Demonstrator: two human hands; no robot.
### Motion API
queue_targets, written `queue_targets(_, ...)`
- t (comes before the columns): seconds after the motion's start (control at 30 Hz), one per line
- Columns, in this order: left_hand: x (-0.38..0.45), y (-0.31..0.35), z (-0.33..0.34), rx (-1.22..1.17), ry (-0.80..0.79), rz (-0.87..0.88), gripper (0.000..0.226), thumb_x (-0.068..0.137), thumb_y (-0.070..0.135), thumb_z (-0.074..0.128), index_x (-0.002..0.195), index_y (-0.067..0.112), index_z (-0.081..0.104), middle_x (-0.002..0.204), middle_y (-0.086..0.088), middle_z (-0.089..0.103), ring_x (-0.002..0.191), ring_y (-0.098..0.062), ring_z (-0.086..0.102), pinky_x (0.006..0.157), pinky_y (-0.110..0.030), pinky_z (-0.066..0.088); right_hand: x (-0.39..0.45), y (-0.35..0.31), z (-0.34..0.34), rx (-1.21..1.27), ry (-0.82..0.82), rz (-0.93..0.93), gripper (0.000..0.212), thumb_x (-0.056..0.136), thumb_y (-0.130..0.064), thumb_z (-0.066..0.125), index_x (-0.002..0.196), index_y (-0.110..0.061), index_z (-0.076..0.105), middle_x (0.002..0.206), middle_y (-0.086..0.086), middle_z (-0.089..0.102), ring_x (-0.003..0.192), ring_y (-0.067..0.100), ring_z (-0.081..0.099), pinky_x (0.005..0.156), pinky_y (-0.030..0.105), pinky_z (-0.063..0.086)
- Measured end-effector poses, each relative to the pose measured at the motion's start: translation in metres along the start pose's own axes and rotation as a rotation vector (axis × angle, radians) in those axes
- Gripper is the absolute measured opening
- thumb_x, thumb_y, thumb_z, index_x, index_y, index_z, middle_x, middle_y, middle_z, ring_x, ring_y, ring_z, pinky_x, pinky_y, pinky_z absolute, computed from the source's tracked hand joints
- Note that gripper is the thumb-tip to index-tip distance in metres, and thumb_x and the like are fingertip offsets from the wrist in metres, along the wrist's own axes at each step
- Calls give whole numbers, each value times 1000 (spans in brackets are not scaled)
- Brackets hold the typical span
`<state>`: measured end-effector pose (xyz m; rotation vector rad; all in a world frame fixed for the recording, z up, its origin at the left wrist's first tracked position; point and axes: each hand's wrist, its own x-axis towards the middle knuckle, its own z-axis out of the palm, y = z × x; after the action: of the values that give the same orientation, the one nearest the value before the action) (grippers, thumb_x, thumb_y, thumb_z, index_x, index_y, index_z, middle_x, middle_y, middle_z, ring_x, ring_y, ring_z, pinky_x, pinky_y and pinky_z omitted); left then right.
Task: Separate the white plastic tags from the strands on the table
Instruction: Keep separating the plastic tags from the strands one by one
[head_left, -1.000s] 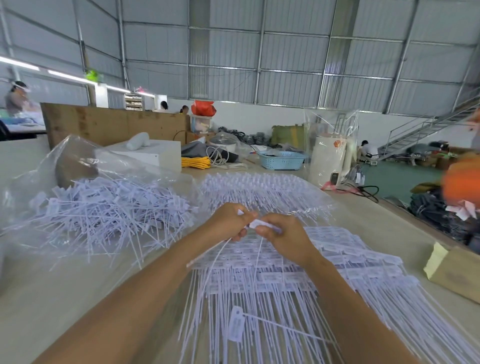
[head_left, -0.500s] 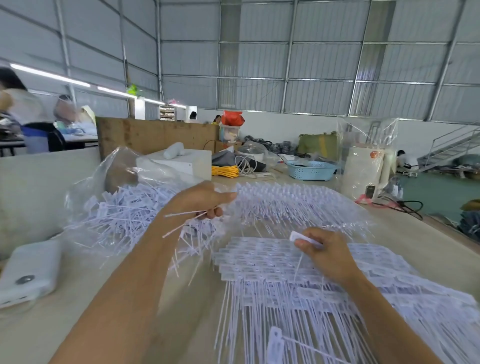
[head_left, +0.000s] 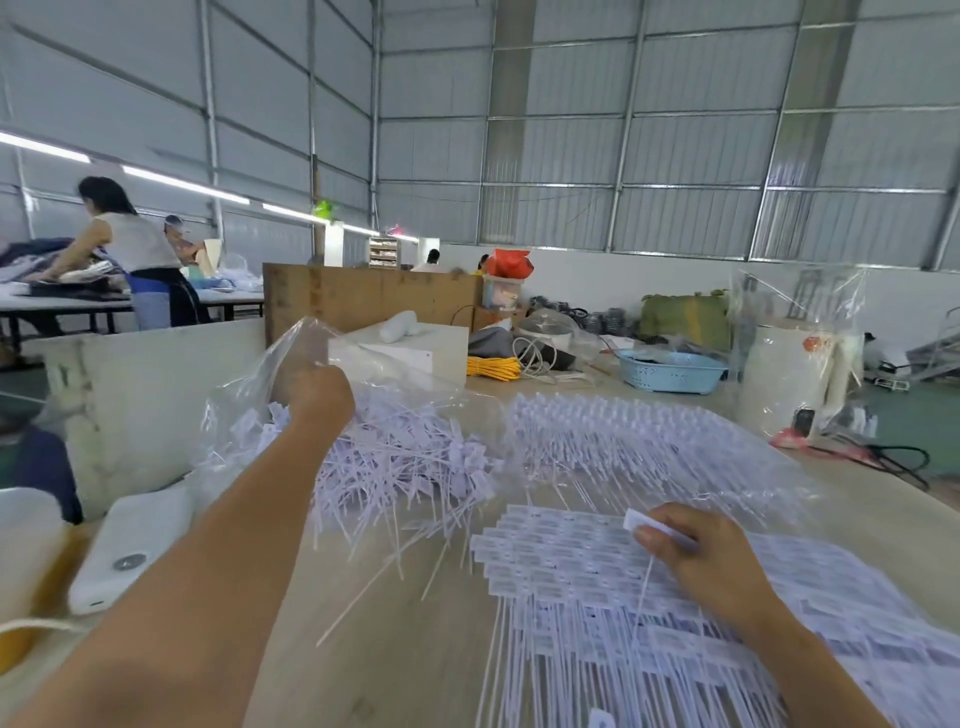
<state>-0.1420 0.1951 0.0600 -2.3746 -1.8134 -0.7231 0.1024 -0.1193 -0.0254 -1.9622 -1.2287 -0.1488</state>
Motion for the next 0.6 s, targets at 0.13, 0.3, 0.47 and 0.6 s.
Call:
queue_targets(0.13, 5, -8, 13, -218, 19, -116, 32, 99, 4, 35, 125, -4, 52, 128, -20, 55, 118, -33, 52, 87, -30, 42, 0, -1, 1, -29, -2, 4, 18, 84, -28, 67, 67, -31, 60, 62, -3, 60, 62, 15, 55, 63, 31, 42)
queue_targets(0.3, -11, 6, 4, 31, -141, -172, 50, 94, 19, 51, 139, 1, 39, 143, -18, 39, 130, -36, 39, 104, -49, 34, 1, -1, 0, -42, -11, 4, 12, 85, -28, 66, 75, -22, 67, 70, 2, 65, 66, 21, 58, 67, 35, 45)
queue_targets(0.47, -33, 48, -36, 305, -264, -106, 36, 94, 20, 47, 129, 10, 50, 138, -13, 46, 129, -34, 39, 107, -48, 32, 1, -2, 0, -25, -18, 18, 16, 86, -28, 65, 70, -24, 64, 65, 0, 61, 62, 20, 55, 63, 34, 43)
queue_targets(0.6, -71, 103, -55, 96, -154, 279, 16, 96, 30, 48, 93, 15, 54, 97, -1, 58, 104, -27, 55, 99, -46, 35, 0, -5, -1, 9, -22, 24, 20, 86, -28, 65, 72, -13, 63, 63, 4, 57, 59, 20, 50, 61, 34, 43)
